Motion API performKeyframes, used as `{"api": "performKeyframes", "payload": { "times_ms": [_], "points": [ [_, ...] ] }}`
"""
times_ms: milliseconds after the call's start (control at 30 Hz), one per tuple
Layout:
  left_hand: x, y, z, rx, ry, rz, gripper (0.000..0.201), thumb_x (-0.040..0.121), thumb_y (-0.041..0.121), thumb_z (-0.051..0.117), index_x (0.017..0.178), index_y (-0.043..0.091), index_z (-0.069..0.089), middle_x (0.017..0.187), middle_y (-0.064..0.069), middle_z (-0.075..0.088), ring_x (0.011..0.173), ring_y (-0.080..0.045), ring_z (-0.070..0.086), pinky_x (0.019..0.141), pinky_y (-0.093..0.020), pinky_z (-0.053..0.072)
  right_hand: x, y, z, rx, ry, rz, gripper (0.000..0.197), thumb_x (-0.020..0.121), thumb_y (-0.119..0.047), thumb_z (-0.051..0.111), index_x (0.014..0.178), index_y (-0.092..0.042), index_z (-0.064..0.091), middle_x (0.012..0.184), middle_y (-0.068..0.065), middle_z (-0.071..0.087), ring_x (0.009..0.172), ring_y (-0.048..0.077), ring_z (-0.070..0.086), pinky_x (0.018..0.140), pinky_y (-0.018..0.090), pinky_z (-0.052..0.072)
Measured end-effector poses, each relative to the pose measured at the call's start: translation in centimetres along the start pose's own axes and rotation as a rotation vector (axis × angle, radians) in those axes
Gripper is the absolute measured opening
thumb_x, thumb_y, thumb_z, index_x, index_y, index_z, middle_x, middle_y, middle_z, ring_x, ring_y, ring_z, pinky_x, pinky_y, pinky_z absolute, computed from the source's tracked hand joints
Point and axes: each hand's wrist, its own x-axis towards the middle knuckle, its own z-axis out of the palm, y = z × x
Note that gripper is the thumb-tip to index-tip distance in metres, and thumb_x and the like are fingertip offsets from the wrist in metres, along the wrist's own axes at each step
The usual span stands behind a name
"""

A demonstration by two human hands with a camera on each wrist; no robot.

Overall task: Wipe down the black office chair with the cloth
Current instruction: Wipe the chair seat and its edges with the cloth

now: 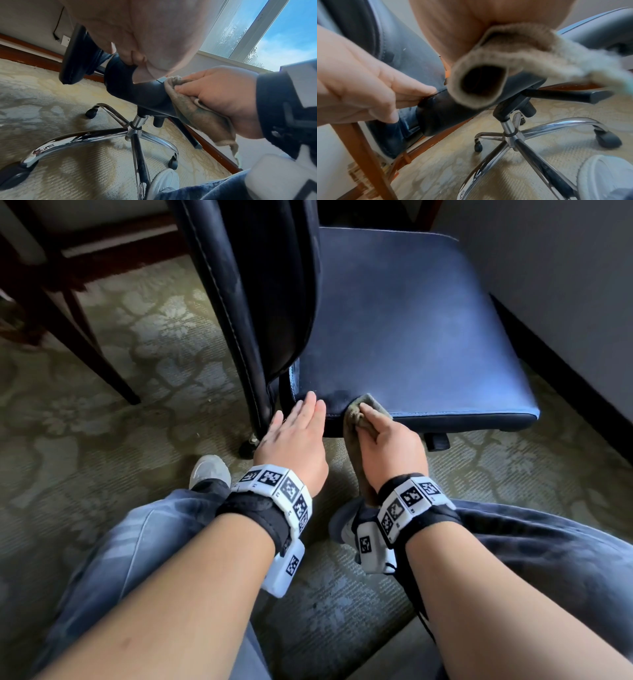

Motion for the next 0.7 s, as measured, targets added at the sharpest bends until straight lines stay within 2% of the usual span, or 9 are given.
{"api": "performKeyframes", "payload": {
  "times_ms": [67, 200, 267, 333, 367, 500, 700],
  "points": [
    [0.1, 0.0, -0.1, 0.009, -0.003, -0.009, 0.078, 0.098, 0.004, 0.033, 0.168, 0.020, 0.004, 0.176, 0.005, -0.008, 0.162, -0.010, 0.000, 0.131, -0.038, -0.001, 0.2, 0.7, -0.6, -0.008, 0.009, 0.019, 0.041, 0.103, -0.047, 0.048, 0.143, -0.046, 0.054, 0.130, 0.003, 0.070, 0.116, 0.028, 0.065, 0.100, 0.036, 0.051],
    [-0.2, 0.7, 0.2, 0.116, 0.032, -0.019, 0.082, 0.098, 0.014, 0.042, 0.168, 0.014, -0.001, 0.176, -0.003, -0.009, 0.163, -0.017, -0.001, 0.131, -0.041, -0.006, 0.4, 1.6, -1.8, -0.018, 0.043, 0.053, 0.041, 0.102, -0.044, 0.052, 0.143, -0.041, 0.057, 0.132, 0.004, 0.069, 0.118, 0.029, 0.065, 0.101, 0.032, 0.049],
    [-0.7, 1.6, 0.9, 0.149, 0.066, 0.006, 0.083, 0.098, 0.017, 0.043, 0.167, 0.009, -0.003, 0.176, -0.009, -0.010, 0.163, -0.021, -0.003, 0.131, -0.041, -0.006, -0.1, 0.4, -1.2, 0.033, 0.073, -0.045, 0.039, 0.102, -0.045, 0.053, 0.140, -0.040, 0.060, 0.137, -0.001, 0.066, 0.120, 0.025, 0.064, 0.102, 0.032, 0.049],
    [-0.8, 2.3, 1.6, 0.128, 0.068, 0.034, 0.079, 0.100, 0.014, 0.037, 0.166, 0.008, -0.004, 0.175, -0.008, -0.014, 0.163, -0.021, -0.008, 0.131, -0.039, -0.008, -0.3, -0.9, 0.1, 0.055, 0.064, -0.185, 0.037, 0.102, -0.047, 0.051, 0.137, -0.040, 0.062, 0.139, -0.005, 0.065, 0.119, 0.021, 0.064, 0.098, 0.032, 0.052],
    [-0.6, 2.4, 1.8, 0.111, 0.058, 0.034, 0.078, 0.100, 0.011, 0.035, 0.166, 0.009, -0.005, 0.175, -0.007, -0.016, 0.162, -0.020, -0.010, 0.131, -0.038, -0.009, -0.2, -1.2, 0.5, 0.043, 0.043, -0.200, 0.037, 0.102, -0.046, 0.051, 0.138, -0.041, 0.062, 0.137, -0.003, 0.065, 0.118, 0.022, 0.064, 0.096, 0.033, 0.052],
    [0.0, 1.9, 1.9, 0.121, 0.019, 0.018, 0.082, 0.098, 0.013, 0.039, 0.167, 0.011, -0.006, 0.175, -0.005, -0.017, 0.162, -0.019, -0.010, 0.131, -0.040, -0.008, 0.7, 0.1, 0.2, -0.055, 0.015, -0.117, 0.038, 0.103, -0.046, 0.049, 0.140, -0.048, 0.057, 0.123, 0.003, 0.071, 0.110, 0.027, 0.067, 0.089, 0.035, 0.053],
    [0.3, 2.4, 1.7, 0.110, -0.011, -0.021, 0.090, 0.096, 0.017, 0.045, 0.166, 0.012, -0.011, 0.174, -0.003, -0.020, 0.161, -0.017, -0.015, 0.130, -0.040, -0.012, 1.0, 3.1, -2.5, -0.069, 0.031, 0.030, 0.038, 0.104, -0.049, 0.047, 0.141, -0.048, 0.055, 0.124, 0.007, 0.072, 0.111, 0.032, 0.066, 0.094, 0.038, 0.053]
  ]
}}
